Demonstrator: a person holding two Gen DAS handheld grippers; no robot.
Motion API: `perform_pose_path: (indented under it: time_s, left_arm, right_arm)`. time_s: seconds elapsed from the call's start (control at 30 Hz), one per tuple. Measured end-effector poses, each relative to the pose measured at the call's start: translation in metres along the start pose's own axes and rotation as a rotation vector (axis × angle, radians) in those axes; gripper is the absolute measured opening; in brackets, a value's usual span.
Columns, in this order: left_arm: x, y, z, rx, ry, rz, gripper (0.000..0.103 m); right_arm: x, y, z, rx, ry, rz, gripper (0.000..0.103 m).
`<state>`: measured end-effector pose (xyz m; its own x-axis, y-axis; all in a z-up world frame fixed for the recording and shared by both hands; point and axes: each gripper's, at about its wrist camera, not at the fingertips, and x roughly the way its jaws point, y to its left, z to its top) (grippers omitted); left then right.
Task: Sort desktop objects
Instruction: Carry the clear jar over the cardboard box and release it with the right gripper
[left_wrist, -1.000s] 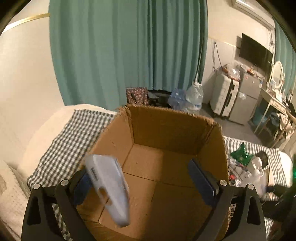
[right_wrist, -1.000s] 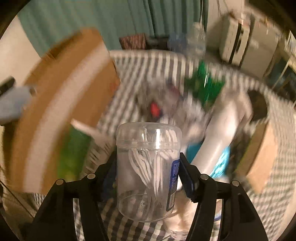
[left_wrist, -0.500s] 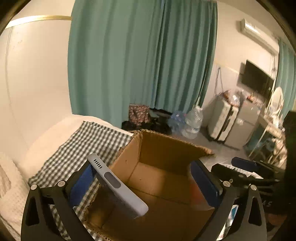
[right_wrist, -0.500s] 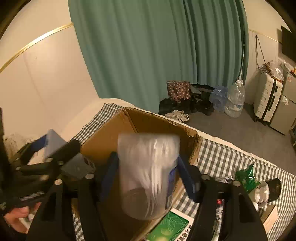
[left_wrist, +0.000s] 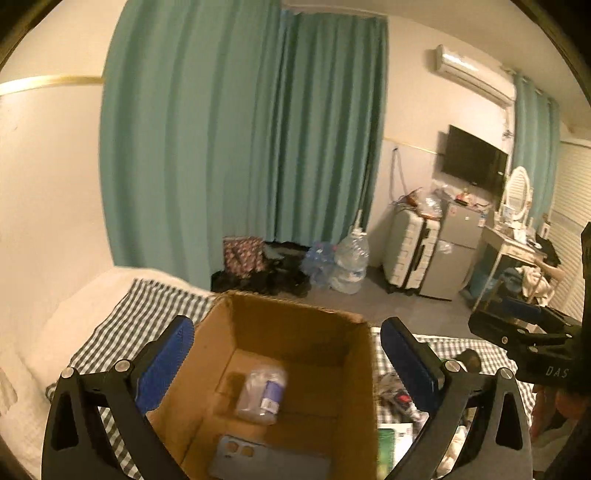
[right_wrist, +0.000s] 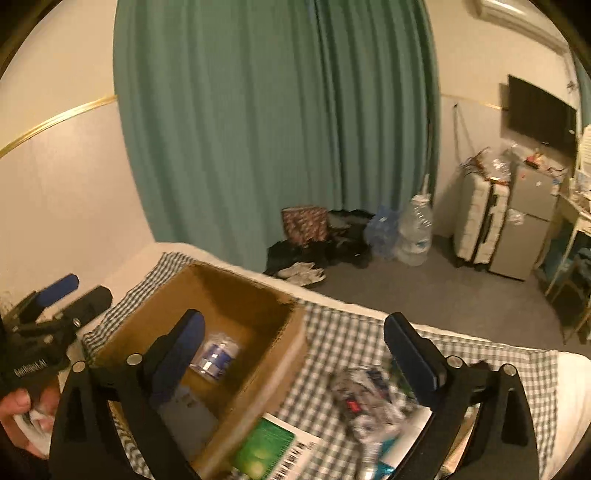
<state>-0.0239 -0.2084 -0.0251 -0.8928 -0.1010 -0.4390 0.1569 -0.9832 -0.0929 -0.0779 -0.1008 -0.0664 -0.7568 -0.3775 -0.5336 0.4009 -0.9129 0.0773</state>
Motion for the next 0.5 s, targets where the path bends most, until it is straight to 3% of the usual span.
perform_pose_path:
  time_s: [0.5]
  left_arm:
    - [-0.009,-0.109,-0.008,0.181,-0.02,-0.05,0.103]
  right_arm:
    - [-0.08,-0.108,-0.036,0.062,-0.02,-0.172,0.103]
